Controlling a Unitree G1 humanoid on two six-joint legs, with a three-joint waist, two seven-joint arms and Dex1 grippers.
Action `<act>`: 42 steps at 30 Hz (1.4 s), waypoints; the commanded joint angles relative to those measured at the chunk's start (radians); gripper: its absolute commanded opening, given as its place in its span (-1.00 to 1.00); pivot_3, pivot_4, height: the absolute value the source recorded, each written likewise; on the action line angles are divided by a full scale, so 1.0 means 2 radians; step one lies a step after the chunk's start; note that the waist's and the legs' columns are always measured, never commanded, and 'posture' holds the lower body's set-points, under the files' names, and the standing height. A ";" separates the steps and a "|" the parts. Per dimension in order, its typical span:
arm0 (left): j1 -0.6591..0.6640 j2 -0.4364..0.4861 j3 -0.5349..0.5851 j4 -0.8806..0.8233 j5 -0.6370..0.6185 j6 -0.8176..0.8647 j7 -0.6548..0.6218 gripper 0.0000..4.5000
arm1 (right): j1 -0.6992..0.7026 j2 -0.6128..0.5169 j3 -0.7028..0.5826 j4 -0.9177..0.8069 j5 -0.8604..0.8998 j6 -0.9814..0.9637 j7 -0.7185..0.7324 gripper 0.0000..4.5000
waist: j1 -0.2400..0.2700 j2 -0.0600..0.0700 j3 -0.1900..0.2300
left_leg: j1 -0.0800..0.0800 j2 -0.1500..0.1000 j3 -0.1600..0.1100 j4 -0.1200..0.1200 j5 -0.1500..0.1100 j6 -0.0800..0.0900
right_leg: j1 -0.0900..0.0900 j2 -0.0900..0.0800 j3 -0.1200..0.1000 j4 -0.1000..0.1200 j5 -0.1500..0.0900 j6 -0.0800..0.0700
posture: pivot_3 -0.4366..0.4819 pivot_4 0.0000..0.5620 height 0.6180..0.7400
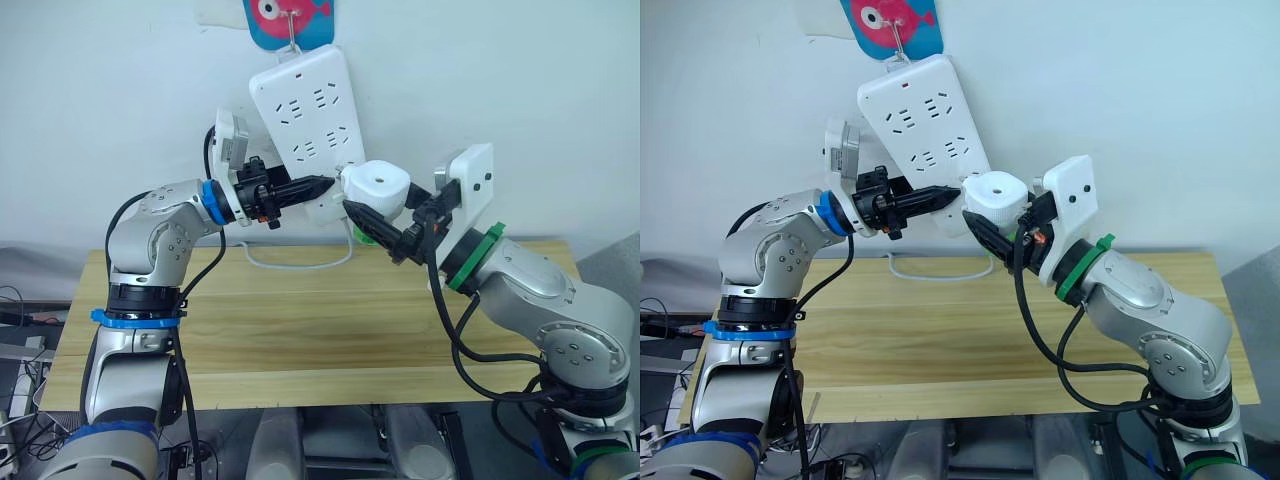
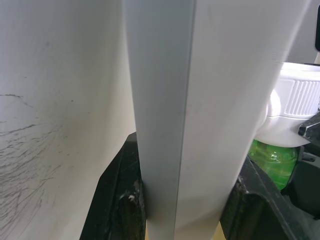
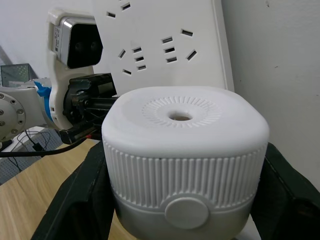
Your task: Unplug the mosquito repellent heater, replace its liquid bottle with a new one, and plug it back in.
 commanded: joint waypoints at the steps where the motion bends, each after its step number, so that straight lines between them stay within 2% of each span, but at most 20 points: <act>1: -0.001 -0.008 0.008 -0.034 -0.008 -0.004 0.013 -0.40 | -0.013 0.010 0.001 -0.018 -0.006 0.009 -0.016 0.35 | 0.000 0.000 0.000 | 0.000 0.000 0.000 0.000 0.000 0.000 | 0.000 0.000 0.000 0.000 0.000 0.000 | -0.40 0.05 1.00; 8: 0.014 -0.015 0.010 -0.068 -0.016 0.004 0.035 -0.40 | -0.016 0.033 0.002 -0.028 -0.013 0.035 -0.047 0.35 | 0.000 0.000 0.000 | 0.000 0.000 0.000 0.000 0.001 -0.001 | 0.000 0.000 0.000 0.002 0.000 0.000 | -0.38 0.07 1.00; 25: 0.009 -0.008 0.009 -0.051 -0.005 -0.010 0.027 -0.40 | -0.017 0.015 -0.026 -0.032 -0.017 0.051 -0.046 0.35 | 0.000 0.000 0.000 | 0.000 0.000 0.000 0.000 0.001 -0.001 | 0.000 0.000 0.000 0.001 0.000 0.000 | -0.40 0.07 1.00; 42: 0.004 -0.011 0.007 -0.046 -0.002 -0.014 0.025 -0.40 | -0.027 0.015 -0.020 -0.026 -0.034 0.054 -0.041 0.35 | -0.001 0.000 0.000 | 0.000 0.000 0.000 0.000 0.001 -0.001 | -0.001 0.000 0.000 0.001 0.000 0.000 | -0.41 0.07 1.00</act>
